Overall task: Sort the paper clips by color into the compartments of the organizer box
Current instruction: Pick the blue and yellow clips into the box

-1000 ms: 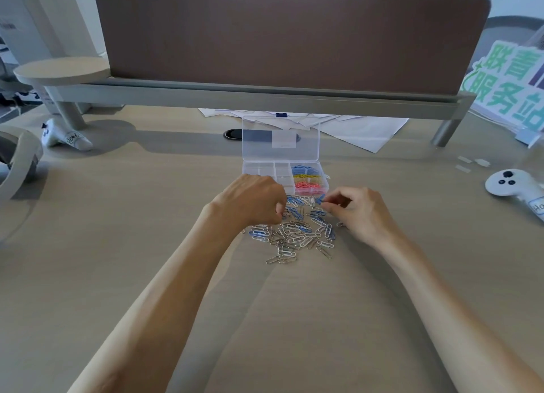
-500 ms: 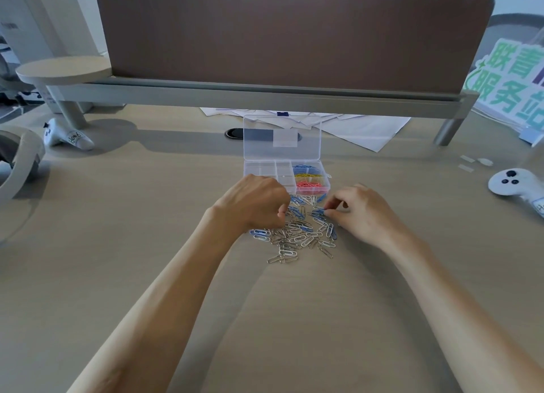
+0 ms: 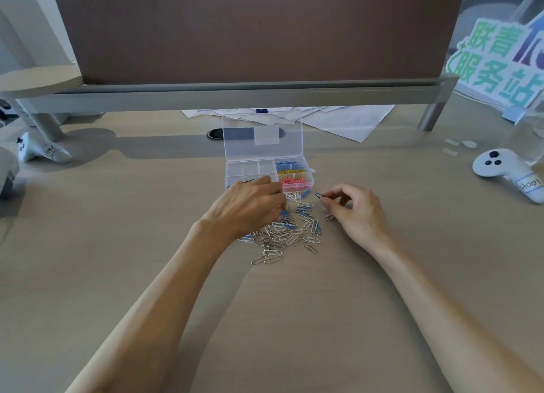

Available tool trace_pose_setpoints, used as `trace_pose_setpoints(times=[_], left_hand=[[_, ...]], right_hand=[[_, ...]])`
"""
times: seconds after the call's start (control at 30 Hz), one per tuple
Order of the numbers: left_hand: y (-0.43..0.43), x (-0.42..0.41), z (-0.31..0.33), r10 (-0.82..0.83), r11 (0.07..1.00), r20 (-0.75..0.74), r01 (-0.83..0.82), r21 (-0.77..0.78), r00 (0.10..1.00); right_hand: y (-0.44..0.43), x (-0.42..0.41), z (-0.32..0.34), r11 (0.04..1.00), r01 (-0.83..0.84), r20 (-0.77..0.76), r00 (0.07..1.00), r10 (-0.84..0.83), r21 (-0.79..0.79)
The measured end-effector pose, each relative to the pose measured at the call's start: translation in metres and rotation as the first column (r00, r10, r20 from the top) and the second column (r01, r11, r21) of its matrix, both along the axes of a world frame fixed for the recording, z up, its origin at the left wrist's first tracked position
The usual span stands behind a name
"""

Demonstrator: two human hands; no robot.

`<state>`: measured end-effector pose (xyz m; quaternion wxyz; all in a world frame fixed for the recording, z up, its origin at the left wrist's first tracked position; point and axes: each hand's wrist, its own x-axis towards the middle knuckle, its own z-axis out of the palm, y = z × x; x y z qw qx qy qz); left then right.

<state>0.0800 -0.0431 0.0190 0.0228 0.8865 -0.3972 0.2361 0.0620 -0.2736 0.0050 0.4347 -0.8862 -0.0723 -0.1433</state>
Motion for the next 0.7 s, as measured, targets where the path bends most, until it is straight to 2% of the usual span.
trace_pose_setpoints(times=[0.2,0.3,0.43,0.53,0.7], left_hand=[[0.001,0.001,-0.002,-0.004,1.0,-0.038,0.003,-0.021,0.999],[0.0,0.002,0.0,0.001,1.0,-0.035,0.0,0.016,0.999],[-0.001,0.0,0.002,0.028,0.999,-0.01,-0.028,0.038,1.0],[0.001,-0.001,0.003,0.064,0.998,-0.06,-0.063,0.016,0.996],[0.0,-0.002,0.006,0.143,0.99,-0.183,-0.142,0.021,0.973]], right_hand=[[0.001,0.001,-0.004,0.999,-0.005,0.004,1.0,0.005,-0.044],[0.0,0.005,-0.006,0.998,-0.018,0.03,0.999,0.02,-0.063],[0.002,0.015,-0.006,0.965,-0.103,0.159,0.977,0.144,-0.24],[0.003,0.023,-0.005,0.901,-0.14,0.267,0.926,0.266,-0.411],[0.005,0.031,-0.007,0.86,-0.141,0.327,0.885,0.331,-0.49]])
